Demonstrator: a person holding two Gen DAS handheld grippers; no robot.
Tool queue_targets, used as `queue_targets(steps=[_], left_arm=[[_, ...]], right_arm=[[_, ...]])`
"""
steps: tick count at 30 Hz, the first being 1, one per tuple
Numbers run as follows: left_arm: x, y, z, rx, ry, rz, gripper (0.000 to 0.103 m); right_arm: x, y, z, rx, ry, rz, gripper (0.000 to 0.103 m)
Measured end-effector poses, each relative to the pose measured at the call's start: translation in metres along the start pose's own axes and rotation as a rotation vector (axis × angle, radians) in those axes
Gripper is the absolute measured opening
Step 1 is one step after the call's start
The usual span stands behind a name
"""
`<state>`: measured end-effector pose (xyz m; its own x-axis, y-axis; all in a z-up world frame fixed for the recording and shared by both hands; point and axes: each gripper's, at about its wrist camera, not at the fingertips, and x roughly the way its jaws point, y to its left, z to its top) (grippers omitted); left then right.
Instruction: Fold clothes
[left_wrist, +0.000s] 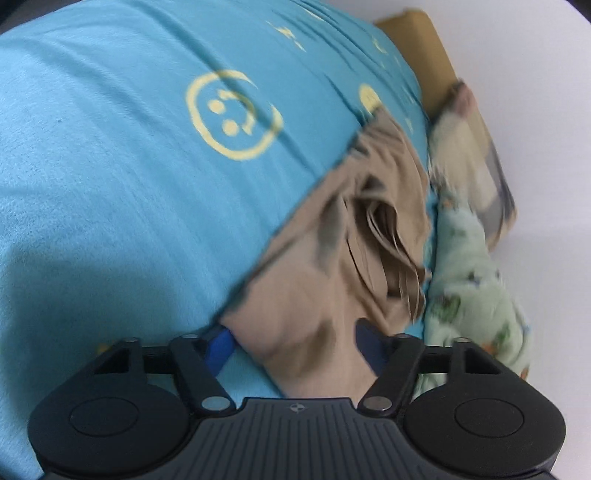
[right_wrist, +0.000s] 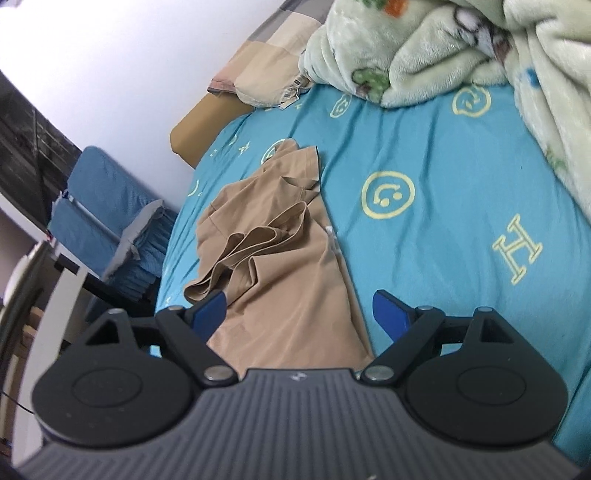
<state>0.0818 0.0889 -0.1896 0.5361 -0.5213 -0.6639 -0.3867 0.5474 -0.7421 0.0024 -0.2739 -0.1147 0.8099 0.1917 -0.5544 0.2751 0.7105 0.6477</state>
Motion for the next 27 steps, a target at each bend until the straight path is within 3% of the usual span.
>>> queue_targets(steps=[1, 2, 5, 13, 16, 18, 20, 22, 24, 27], left_arm=[[0.001, 0.002, 0.001, -0.01, -0.007, 0.008, 0.037], [0.002, 0.003, 0.002, -0.015, -0.011, 0.015, 0.028], [0.001, 0.003, 0.001, -0.007, -0.019, 0.015, 0.016], [-0.024, -0.014, -0.002, 0.053, -0.091, -0.11, 0.011], [-0.03, -0.02, -0.003, 0.084, -0.122, -0.124, 0.011], [-0.032, -0.022, -0.004, 0.09, -0.128, -0.129, 0.01], [-0.034, -0.022, -0.005, 0.09, -0.128, -0.132, 0.01], [-0.035, -0.021, -0.005, 0.093, -0.127, -0.13, 0.01], [-0.037, -0.021, -0.005, 0.095, -0.128, -0.132, 0.01], [-0.04, -0.021, -0.004, 0.108, -0.135, -0.134, 0.01]], right_arm=[[0.0, -0.001, -0.001, 0.017, 0.008, 0.011, 0.088], [0.001, -0.002, -0.002, 0.033, 0.015, 0.022, 0.088], [0.005, -0.006, -0.007, 0.112, 0.067, 0.081, 0.088], [0.047, -0.014, -0.032, 0.354, 0.32, 0.293, 0.089], [0.059, -0.022, -0.037, 0.444, 0.318, 0.302, 0.087], [0.063, -0.031, -0.037, 0.503, 0.286, 0.268, 0.074], [0.064, -0.042, -0.036, 0.553, 0.25, 0.216, 0.071], [0.062, -0.053, -0.035, 0.595, 0.216, 0.168, 0.044], [0.06, -0.055, -0.034, 0.6, 0.192, 0.155, 0.03], [0.059, -0.047, -0.033, 0.561, 0.187, 0.174, 0.028]])
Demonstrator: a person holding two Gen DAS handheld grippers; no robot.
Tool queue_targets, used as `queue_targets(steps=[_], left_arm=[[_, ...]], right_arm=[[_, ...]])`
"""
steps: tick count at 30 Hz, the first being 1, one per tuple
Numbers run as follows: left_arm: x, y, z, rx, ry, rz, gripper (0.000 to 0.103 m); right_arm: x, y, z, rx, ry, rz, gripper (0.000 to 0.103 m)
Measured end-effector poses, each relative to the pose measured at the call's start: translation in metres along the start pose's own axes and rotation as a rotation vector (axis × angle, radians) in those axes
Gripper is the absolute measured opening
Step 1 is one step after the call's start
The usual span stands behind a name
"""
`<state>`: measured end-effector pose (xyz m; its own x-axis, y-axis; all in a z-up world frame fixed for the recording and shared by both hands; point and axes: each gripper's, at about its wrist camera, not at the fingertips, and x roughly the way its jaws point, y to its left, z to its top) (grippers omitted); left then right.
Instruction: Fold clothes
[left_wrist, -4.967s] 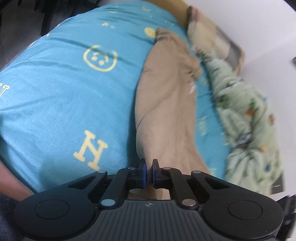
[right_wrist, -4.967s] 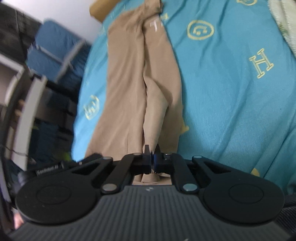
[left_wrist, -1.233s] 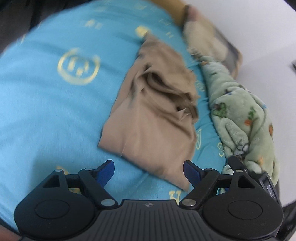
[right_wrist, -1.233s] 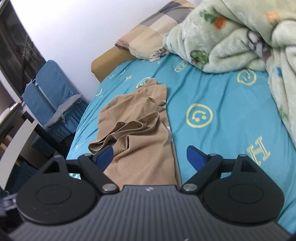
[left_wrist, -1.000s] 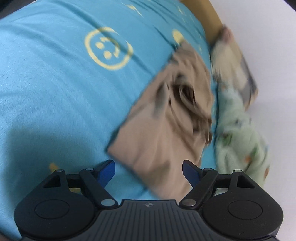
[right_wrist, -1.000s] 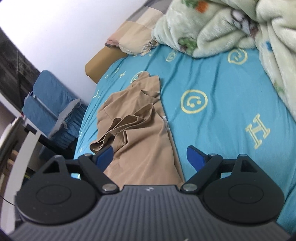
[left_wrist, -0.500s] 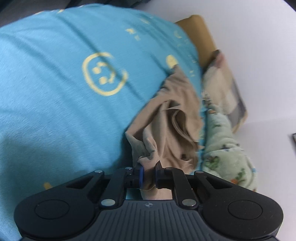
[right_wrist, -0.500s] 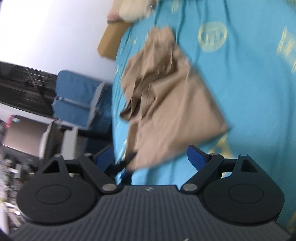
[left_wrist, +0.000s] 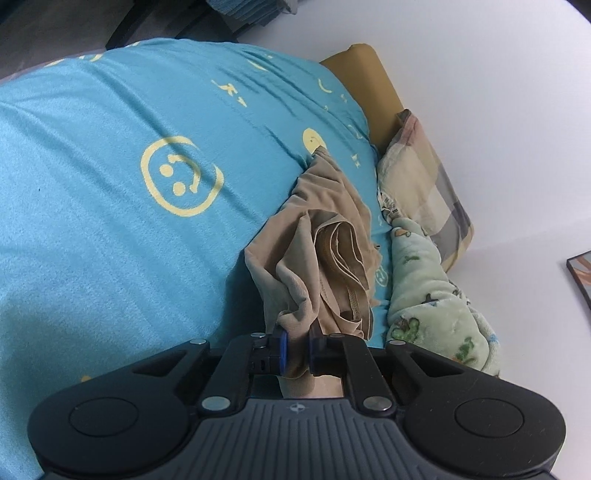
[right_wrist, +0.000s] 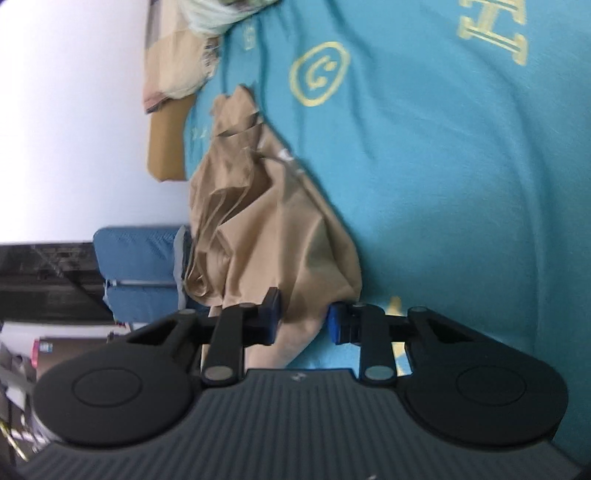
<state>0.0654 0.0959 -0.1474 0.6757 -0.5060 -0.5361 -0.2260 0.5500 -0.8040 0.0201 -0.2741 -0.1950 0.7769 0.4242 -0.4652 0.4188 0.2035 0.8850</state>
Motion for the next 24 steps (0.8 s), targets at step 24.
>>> queue_targets(steps=[24], left_arm=[[-0.189, -0.04, -0.078, 0.23, -0.137, -0.245, 0.009]], right_arm=[[-0.18, 0.068, -0.09, -0.534, -0.251, 0.198, 0.006]])
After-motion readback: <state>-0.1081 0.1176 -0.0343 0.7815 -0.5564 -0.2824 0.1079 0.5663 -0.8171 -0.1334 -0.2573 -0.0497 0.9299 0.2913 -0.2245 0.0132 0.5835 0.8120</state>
